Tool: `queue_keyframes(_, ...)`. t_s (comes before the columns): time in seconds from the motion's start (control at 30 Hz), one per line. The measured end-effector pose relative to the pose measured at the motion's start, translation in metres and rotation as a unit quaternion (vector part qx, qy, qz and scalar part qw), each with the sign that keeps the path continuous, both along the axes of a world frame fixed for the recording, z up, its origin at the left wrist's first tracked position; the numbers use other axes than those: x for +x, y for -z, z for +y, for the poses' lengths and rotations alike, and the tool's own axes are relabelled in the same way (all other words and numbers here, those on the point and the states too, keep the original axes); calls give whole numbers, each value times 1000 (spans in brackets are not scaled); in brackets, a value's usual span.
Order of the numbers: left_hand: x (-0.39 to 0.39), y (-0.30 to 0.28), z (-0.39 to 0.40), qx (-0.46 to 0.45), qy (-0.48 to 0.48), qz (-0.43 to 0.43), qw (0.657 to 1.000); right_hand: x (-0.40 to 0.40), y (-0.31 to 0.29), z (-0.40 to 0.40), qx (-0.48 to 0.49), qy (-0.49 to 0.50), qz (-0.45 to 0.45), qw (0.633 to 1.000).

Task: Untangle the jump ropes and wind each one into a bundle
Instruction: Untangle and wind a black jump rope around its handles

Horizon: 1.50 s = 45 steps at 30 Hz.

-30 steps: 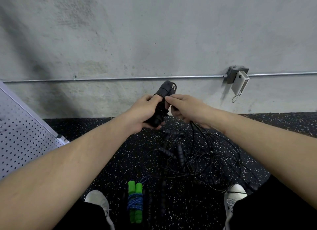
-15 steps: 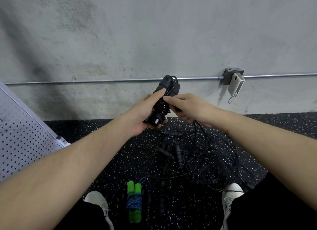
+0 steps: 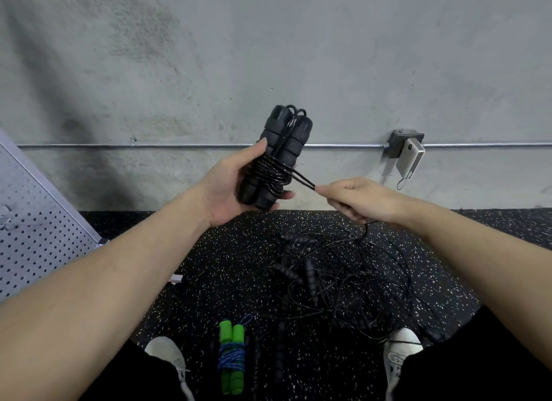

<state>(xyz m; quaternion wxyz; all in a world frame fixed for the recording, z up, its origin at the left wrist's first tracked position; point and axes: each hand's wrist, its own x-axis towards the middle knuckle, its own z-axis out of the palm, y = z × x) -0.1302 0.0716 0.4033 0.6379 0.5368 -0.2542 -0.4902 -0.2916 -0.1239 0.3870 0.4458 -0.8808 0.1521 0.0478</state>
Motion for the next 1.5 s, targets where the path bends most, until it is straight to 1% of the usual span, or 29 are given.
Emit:
queue_keyframes(0.07,1,1,-1,12,8,-6,1000,-1,3,-9,-10,20,13,1000)
queue_keyframes(0.17,3,4,-2,18,14,-9,1000,1,8,-20,43,5,21,999)
queue_keyframes(0.27,4,3,-3,11,22,-9,1000,0,12,-28,98,-5,2,995)
queue_keyframes(0.33,4,4,-5,15,37,-13,999,0,11,-29,84,4,-1,996)
queue_keyframes(0.43,2,7,-8,41,71,-28,996,2,7,-26,19,29,14,999)
queue_keyframes(0.47,2,8,-9,51,89,-31,994,4,7,-24,12,36,16,999)
queue_keyframes(0.6,1,12,-12,91,147,-55,983,10,9,-20,66,87,1,994)
queue_keyframes(0.67,0,15,-14,119,171,-91,974,12,11,-21,84,107,-2,991)
queue_keyframes(0.8,-10,19,-19,179,228,-195,937,16,13,-15,73,70,21,995)
queue_keyframes(0.87,-14,21,-23,196,233,-245,920,19,12,-10,62,60,30,996)
queue_keyframes(0.9,-15,22,-25,204,230,-284,908,21,12,-9,51,63,31,996)
queue_keyframes(0.97,-15,25,-28,219,222,-382,870,24,11,-6,7,66,37,997)
queue_keyframes(1.03,-15,27,-30,231,230,-476,817,25,9,-1,-33,62,43,997)
queue_keyframes(1.07,-16,28,-30,240,233,-511,792,25,8,1,-36,60,36,997)
queue_keyframes(1.1,-17,30,-31,250,230,-534,774,27,8,2,-36,63,25,997)
queue_keyframes(1.13,-18,31,-31,258,221,-546,766,26,7,3,-40,66,15,997)
queue_keyframes(1.17,-19,32,-32,261,207,-545,769,26,5,2,-47,69,7,996)
queue_keyframes(1.23,-19,32,-32,262,183,-518,793,26,5,0,-55,71,-5,996)
queue_keyframes(1.27,-18,31,-32,263,176,-513,798,26,5,-1,-60,69,-10,996)
queue_keyframes(1.3,-17,31,-31,261,175,-517,796,27,6,-1,-68,64,-15,996)
queue_keyframes(1.37,-18,32,-30,248,177,-529,792,30,7,2,-117,42,-18,992)
queue_keyframes(1.43,-19,34,-31,253,161,-524,797,32,9,6,-158,28,-32,987)
queue_keyframes(1.5,-18,38,-32,266,123,-517,804,32,7,7,-137,50,-48,988)
